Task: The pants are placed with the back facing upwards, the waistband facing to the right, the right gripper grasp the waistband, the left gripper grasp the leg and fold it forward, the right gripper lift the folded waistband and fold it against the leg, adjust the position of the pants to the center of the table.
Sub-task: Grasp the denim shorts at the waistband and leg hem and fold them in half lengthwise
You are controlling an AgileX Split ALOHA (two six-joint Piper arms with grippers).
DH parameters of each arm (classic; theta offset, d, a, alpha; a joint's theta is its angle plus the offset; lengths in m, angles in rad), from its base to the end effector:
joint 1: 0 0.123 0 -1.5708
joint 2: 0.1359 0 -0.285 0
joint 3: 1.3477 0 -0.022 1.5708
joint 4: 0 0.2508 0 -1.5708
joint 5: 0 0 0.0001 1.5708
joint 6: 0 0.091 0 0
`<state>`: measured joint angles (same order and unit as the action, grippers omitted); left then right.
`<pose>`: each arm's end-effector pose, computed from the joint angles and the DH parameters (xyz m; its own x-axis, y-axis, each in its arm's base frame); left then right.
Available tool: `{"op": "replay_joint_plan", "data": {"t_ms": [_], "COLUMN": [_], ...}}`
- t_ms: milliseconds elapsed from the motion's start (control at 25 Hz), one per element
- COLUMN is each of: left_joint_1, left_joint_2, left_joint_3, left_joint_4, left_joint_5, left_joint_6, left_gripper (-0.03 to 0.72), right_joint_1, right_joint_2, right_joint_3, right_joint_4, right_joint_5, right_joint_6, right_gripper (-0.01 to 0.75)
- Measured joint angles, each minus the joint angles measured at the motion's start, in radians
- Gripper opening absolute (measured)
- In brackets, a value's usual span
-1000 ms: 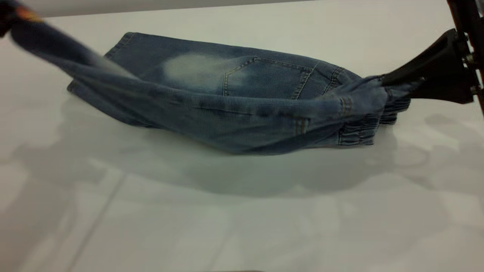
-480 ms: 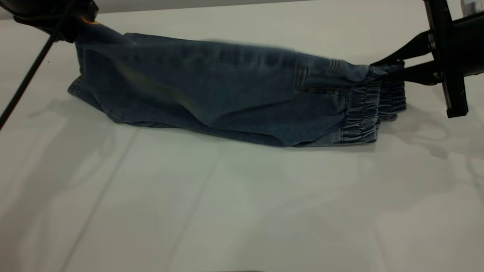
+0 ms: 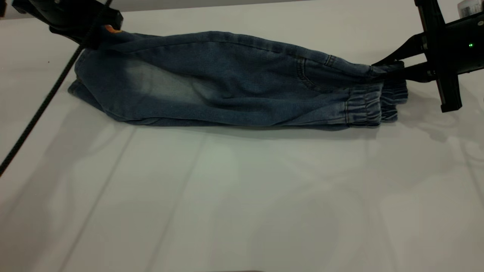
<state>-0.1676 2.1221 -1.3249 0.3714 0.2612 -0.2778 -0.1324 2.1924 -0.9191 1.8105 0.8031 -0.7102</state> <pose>0.4329 -0.0646 0.1226 -0.7924 0.2169 -0.5701 0.1782 0.9762 0.1236 0.3538 0.0171 0.0532 -0.5820 0.7497 0.3149 0.6353 0.1775 0.7516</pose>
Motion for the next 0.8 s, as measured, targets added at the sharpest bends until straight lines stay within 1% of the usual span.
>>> {"op": "replay_joint_plan", "data": {"t_ms": [160,240,320,400,440,520,560,640,680,800], "left_joint_1": [0.0,0.0,0.0,0.0,0.0,0.0,0.0,0.0,0.0,0.0], "left_joint_2": [0.012,0.012,0.012,0.012,0.012,0.006,0.0,-0.019,-0.032,-0.06], "left_joint_3": [-0.003,-0.006,-0.01,-0.01,-0.011,-0.011,-0.011,-0.011,-0.011,-0.012], "left_joint_4": [0.0,0.0,0.0,-0.001,-0.001,-0.001,-0.001,-0.001,-0.001,-0.001], "left_joint_5": [0.0,0.0,0.0,0.0,0.001,0.021,0.037,0.069,0.086,0.12], "left_joint_6": [-0.006,-0.006,-0.006,-0.011,-0.012,-0.013,-0.012,-0.002,0.006,0.035], "left_gripper": [0.075,0.118,0.2,0.298,0.352,0.439,0.472,0.504,0.507,0.505], "right_joint_1": [0.0,0.0,0.0,0.0,0.0,0.0,-0.001,-0.002,-0.002,-0.002], "right_joint_2": [0.0,0.0,0.0,0.0,0.0,0.0,0.0,0.0,0.0,0.0], "right_joint_3": [-0.007,-0.007,-0.007,-0.007,-0.007,-0.007,-0.007,-0.007,-0.007,-0.007], "right_joint_4": [0.0,0.0,0.0,0.003,0.004,0.005,0.005,0.005,0.005,-0.018], "right_joint_5": [-0.01,-0.013,-0.009,0.01,0.031,0.079,0.109,0.172,0.198,0.279], "right_joint_6": [-0.005,-0.019,-0.049,-0.109,-0.149,-0.211,-0.234,-0.266,-0.275,-0.287], "right_gripper": [0.078,0.131,0.206,0.307,0.35,0.443,0.475,0.533,0.549,0.564]}}
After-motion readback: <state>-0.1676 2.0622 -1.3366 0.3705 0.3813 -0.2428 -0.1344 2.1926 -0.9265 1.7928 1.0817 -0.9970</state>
